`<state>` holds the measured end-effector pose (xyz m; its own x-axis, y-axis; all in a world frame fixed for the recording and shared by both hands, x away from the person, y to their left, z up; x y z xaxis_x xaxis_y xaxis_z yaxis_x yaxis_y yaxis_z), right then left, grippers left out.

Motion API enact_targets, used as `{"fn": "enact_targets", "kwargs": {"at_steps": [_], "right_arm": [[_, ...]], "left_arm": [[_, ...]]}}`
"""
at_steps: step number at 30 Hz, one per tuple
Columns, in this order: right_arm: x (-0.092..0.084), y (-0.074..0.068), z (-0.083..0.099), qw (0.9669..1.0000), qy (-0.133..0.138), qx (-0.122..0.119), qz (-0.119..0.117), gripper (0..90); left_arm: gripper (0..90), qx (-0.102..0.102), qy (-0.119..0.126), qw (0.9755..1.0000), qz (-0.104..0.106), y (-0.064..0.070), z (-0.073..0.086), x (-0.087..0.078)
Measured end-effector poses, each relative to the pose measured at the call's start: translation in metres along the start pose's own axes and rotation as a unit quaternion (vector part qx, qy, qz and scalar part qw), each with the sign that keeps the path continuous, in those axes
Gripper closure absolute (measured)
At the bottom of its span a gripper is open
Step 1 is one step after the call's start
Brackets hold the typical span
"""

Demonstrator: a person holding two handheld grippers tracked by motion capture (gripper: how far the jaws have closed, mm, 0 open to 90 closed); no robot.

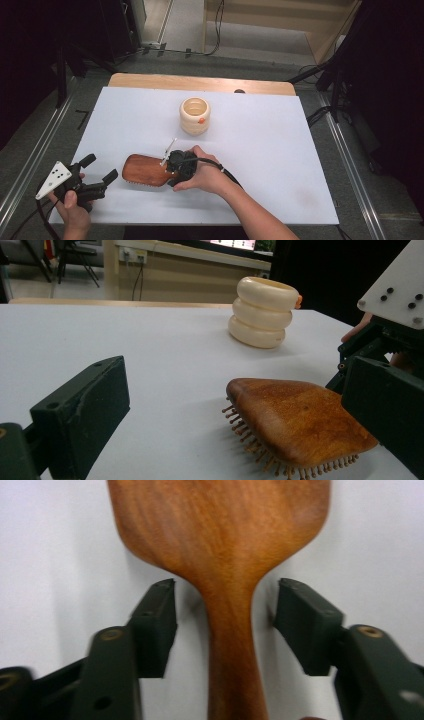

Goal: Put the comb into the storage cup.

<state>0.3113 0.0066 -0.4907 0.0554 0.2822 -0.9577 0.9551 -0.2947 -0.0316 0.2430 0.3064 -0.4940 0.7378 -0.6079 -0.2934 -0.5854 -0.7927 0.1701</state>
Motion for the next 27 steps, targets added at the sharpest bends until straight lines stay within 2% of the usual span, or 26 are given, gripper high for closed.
{"fn": "enact_targets", "kwargs": {"at_steps": [3, 5, 8, 12, 14, 17, 19, 20, 21, 22, 27], "right_arm": [[-0.0004, 0.0005, 0.0002, 1.0, -0.001, -0.003, 0.006, 55.2], [-0.0007, 0.0001, 0.0005, 0.9999, 0.0, -0.013, 0.009, 64.4], [-0.0013, -0.0032, 0.0004, 0.9994, -0.004, -0.032, 0.012, 69.3], [-0.0016, -0.0049, 0.0013, 0.9995, -0.004, -0.029, 0.012, 69.7], [-0.0011, -0.0031, 0.0026, 0.9991, 0.006, -0.04, 0.011, 70.0], [-0.0016, -0.0034, 0.0041, 0.9991, 0.009, -0.039, 0.012, 70.1], [-0.0015, -0.0034, 0.0053, 0.9991, 0.015, -0.039, 0.008, 70.2], [-0.001, -0.0024, 0.0054, 0.9987, 0.021, -0.046, 0.007, 70.2], [-0.0017, -0.0034, 0.0064, 0.999, 0.02, -0.039, 0.003, 70.2], [-0.0019, -0.0043, 0.007, 0.9989, 0.022, -0.042, -0.001, 70.2], [-0.0018, -0.0073, 0.0077, 0.9984, 0.029, -0.049, 0.005, 70.2]], "left_arm": [[0.0, 0.002, -0.001, 1.0, 0.0, 0.0003, -0.0001, 0.0003], [0.0, 0.003, -0.002, 1.0, 0.0, 0.0004, -0.0001, 0.0004], [0.0, 0.002, -0.001, 1.0, 0.001, 0.0003, -0.0001, 0.0005], [0.0, 0.003, -0.002, 1.0, 0.001, 0.0004, -0.0002, 0.0005], [0.0, 0.003, -0.002, 1.0, 0.0, 0.0002, -0.0002, 0.0003], [0.0, 0.002, -0.002, 1.0, 0.001, 0.0001, -0.0002, 0.0003], [0.0, 0.001, -0.001, 1.0, 0.001, 0.0, -0.0002, 0.0005], [0.0, 0.0, 0.0, 1.0, 0.001, 0.0001, -0.0003, 0.0005], [0.0, 0.0, 0.0, 1.0, 0.001, 0.0, -0.0003, 0.0004], [0.0, 0.0, -0.001, 1.0, 0.001, -0.0002, -0.0003, 0.0002], [0.0, 0.0, -0.001, 1.0, 0.002, -0.0002, -0.0004, 0.0003]]}}
Point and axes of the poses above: each handheld gripper's, and its own axes: x roughly forward along the jaws, z roughly out of its underside, y roughly to its right, the point moved 1 cm from there along x, roughly forward along the jaws, and after that the axes turned 6 degrees about -y, right-handed, at the moved point
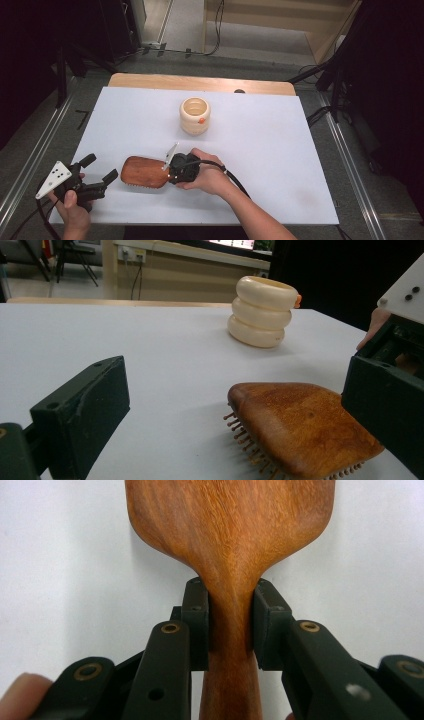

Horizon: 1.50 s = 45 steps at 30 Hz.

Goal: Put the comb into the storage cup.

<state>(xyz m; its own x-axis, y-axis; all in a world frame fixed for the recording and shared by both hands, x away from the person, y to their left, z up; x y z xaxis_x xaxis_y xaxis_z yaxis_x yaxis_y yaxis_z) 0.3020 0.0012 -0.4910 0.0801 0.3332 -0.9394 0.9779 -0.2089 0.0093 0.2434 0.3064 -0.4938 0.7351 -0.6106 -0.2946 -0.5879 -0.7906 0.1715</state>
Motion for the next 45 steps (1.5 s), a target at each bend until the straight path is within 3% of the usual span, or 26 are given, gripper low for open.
{"fn": "enact_targets", "kwargs": {"at_steps": [4, 13, 14, 18, 21, 22, 31, 45], "right_arm": [[0.0, -0.001, 0.001, 0.9999, 0.01, -0.009, 0.009, 70.2], [0.0, -0.001, 0.007, 0.9996, 0.029, 0.002, 0.006, 70.3], [-0.001, -0.002, 0.008, 0.9995, 0.026, 0.014, 0.009, 70.3], [-0.005, 0.0, 0.011, 0.999, 0.039, 0.019, 0.011, 70.3], [-0.008, 0.001, 0.014, 0.9984, 0.05, 0.022, 0.018, 70.3], [-0.01, 0.001, 0.016, 0.9979, 0.052, 0.033, 0.019, 70.3], [-0.017, 0.003, 0.022, 0.9956, 0.081, 0.035, 0.031, 70.3], [-0.03, 0.003, 0.033, 0.9909, 0.115, 0.058, 0.04, 70.3]], "left_arm": [[0.0, 0.0, 0.0, 1.0, 0.0, 0.0, 0.0, 0.0], [0.0, -0.002, 0.002, 1.0, 0.001, -0.001, 0.0, -0.001], [0.0, -0.002, 0.003, 1.0, 0.001, -0.001, 0.0, -0.001], [0.0, -0.002, 0.003, 1.0, 0.001, -0.001, 0.0, -0.001], [0.0, -0.002, 0.002, 1.0, 0.001, -0.001, -0.001, -0.001], [0.0, -0.003, 0.002, 1.0, 0.002, -0.001, -0.001, -0.001], [0.0, -0.007, 0.005, 1.0, 0.0, -0.002, -0.002, -0.003], [0.0, -0.002, 0.001, 1.0, -0.001, -0.001, -0.002, -0.002]]}}
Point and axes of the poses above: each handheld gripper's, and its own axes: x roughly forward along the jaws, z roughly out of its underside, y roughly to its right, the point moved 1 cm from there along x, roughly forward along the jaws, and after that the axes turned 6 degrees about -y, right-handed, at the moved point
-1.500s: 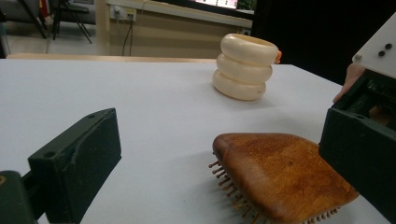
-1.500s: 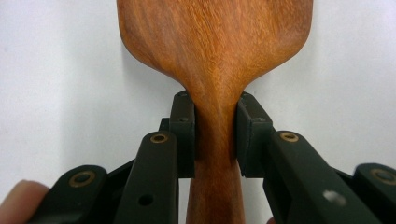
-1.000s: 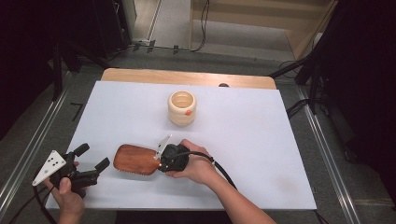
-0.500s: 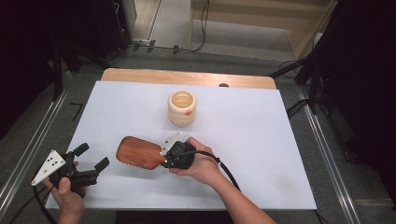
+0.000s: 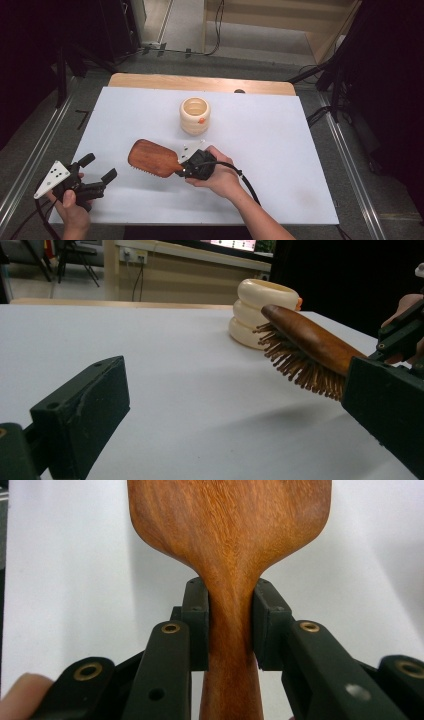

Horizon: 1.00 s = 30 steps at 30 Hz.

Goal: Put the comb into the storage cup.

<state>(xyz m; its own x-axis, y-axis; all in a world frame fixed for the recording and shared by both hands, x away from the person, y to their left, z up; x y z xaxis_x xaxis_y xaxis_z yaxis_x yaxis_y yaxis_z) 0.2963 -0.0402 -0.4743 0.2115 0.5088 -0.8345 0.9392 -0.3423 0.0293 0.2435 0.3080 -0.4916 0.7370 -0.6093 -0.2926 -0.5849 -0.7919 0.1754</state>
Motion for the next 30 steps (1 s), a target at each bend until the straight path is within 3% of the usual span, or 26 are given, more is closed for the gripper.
{"fn": "enact_targets", "kwargs": {"at_steps": [19, 24, 30], "right_arm": [[-0.021, 0.002, 0.006, 0.999, 0.04, 0.009, 0.017, 70.3], [-0.027, 0.003, 0.011, 0.9981, 0.056, 0.015, 0.022, 70.3], [-0.033, 0.003, 0.017, 0.9964, 0.078, 0.021, 0.027, 70.3]], "left_arm": [[0.0, 0.001, -0.012, 0.9999, -0.011, 0.002, -0.002, 0.003], [0.0, 0.013, -0.02, 0.9996, -0.017, 0.007, -0.005, 0.006], [0.0, 0.029, -0.023, 0.9993, -0.008, 0.019, -0.011, 0.01]]}}
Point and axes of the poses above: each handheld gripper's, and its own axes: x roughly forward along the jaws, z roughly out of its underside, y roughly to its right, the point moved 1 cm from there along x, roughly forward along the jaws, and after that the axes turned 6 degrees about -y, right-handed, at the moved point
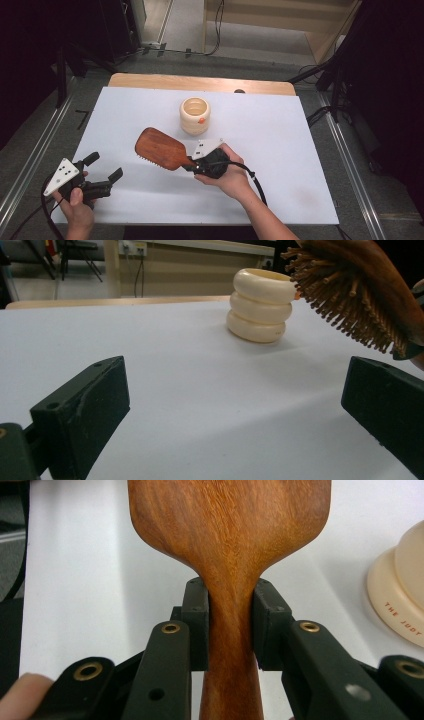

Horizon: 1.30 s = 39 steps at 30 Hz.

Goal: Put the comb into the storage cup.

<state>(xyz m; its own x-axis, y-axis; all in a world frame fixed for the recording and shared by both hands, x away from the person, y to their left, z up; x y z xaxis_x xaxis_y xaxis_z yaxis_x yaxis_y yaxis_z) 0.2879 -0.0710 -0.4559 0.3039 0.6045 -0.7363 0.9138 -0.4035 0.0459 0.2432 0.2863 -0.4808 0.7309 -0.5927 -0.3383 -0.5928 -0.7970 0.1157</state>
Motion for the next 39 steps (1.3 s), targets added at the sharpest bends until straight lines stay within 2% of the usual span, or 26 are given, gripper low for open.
{"fn": "enact_targets", "kwargs": {"at_steps": [3, 9, 12, 18, 22, 27, 34, 37, 39], "right_arm": [[-0.001, 0.0, 0.003, 1.0, 0.009, 0.002, 0.001, 70.3], [-0.004, -0.001, 0.009, 0.9995, 0.028, 0.012, 0.006, 70.3], [-0.007, -0.001, 0.011, 0.999, 0.04, 0.014, 0.014, 70.3], [-0.014, -0.003, 0.014, 0.9979, 0.06, 0.014, 0.021, 70.3], [-0.016, -0.006, 0.016, 0.9967, 0.076, 0.019, 0.022, 70.3], [-0.017, -0.01, 0.017, 0.9954, 0.091, 0.016, 0.026, 70.3], [-0.017, -0.017, 0.018, 0.9937, 0.108, 0.014, 0.025, 70.3], [-0.017, -0.019, 0.019, 0.9932, 0.113, 0.014, 0.025, 70.3], [-0.016, -0.019, 0.021, 0.9928, 0.116, 0.016, 0.024, 70.3]], "left_arm": [[0.0, 0.005, 0.006, 0.9999, 0.01, 0.008, -0.006, 0.001], [0.0, -0.002, 0.02, 0.9988, 0.044, 0.023, -0.017, 0.004], [0.0, 0.001, 0.018, 0.9982, 0.057, 0.032, -0.022, 0.007], [0.0, 0.003, 0.022, 0.9954, 0.093, 0.05, -0.031, 0.014], [0.0, -0.01, 0.018, 0.9935, 0.112, 0.058, -0.036, 0.019], [0.0, -0.024, 0.014, 0.9916, 0.127, 0.064, -0.039, 0.025], [0.0, -0.03, 0.006, 0.9907, 0.132, 0.075, -0.043, 0.037], [0.0, -0.03, 0.001, 0.991, 0.13, 0.08, -0.043, 0.042], [0.0, -0.037, 0.001, 0.9901, 0.136, 0.085, -0.045, 0.047]]}}
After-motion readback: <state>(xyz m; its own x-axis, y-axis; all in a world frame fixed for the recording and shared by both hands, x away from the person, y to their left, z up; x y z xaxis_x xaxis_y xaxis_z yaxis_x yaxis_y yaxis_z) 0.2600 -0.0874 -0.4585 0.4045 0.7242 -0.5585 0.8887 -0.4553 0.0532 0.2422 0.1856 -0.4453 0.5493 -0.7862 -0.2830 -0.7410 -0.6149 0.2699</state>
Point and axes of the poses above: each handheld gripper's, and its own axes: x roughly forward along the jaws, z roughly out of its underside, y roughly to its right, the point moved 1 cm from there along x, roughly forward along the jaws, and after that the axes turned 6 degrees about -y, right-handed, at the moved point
